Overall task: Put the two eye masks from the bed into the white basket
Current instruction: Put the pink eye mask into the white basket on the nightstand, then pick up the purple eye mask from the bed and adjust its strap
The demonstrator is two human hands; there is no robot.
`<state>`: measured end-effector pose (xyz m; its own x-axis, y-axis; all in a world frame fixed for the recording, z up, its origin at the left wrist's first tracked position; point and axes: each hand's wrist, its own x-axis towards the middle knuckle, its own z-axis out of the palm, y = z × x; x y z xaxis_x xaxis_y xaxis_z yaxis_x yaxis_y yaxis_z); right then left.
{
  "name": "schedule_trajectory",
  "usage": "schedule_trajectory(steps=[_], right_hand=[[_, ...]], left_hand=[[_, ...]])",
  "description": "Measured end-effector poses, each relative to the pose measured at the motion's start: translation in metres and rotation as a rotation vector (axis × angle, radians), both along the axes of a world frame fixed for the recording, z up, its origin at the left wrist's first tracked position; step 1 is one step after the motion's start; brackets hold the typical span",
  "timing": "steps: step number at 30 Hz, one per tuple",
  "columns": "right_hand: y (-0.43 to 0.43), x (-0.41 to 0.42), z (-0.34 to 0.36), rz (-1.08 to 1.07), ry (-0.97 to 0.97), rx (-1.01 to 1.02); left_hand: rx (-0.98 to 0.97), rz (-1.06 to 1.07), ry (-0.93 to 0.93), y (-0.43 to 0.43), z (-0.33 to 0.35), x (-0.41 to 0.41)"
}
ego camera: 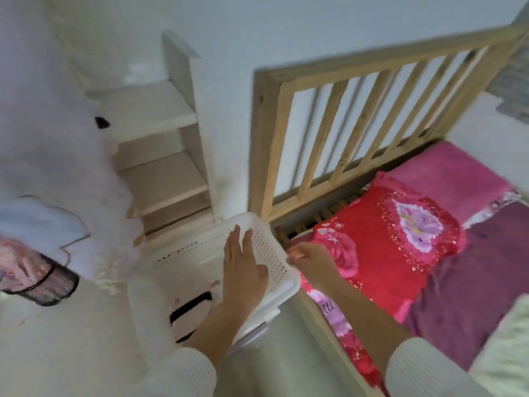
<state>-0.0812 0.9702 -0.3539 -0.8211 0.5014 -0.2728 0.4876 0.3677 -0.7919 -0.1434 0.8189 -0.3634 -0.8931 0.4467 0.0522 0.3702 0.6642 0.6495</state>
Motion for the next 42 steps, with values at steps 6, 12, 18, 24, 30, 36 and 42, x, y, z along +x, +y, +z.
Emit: schedule_trajectory(steps=[6, 12, 18, 24, 30, 36, 42], right_hand=[[0.120, 0.150, 0.008, -0.377, -0.048, 0.045], [0.230, 0.312, -0.019, -0.658, -0.082, -0.027], [0.336, 0.462, -0.050, -0.825, -0.145, -0.149], [0.425, 0.576, -0.082, -0.941, -0.260, -0.195], [0.510, 0.628, -0.117, -1.023, -0.343, -0.245], [0.595, 0.642, -0.183, -1.021, -0.402, -0.262], [0.659, 0.628, -0.265, -0.804, -0.525, 0.075]], left_hand=[[-0.025, -0.387, -0.004, 0.151, -0.003, 0.088], [-0.120, -0.656, -0.077, 0.282, -0.030, 0.218], [-0.286, -0.786, -0.136, 0.406, -0.060, 0.345], [-0.427, -0.891, -0.234, 0.509, -0.093, 0.432], [-0.519, -0.978, -0.223, 0.611, -0.129, 0.467], [-0.608, -1.025, -0.209, 0.707, -0.208, 0.491], [-0.616, -1.066, -0.023, 0.748, -0.301, 0.490]])
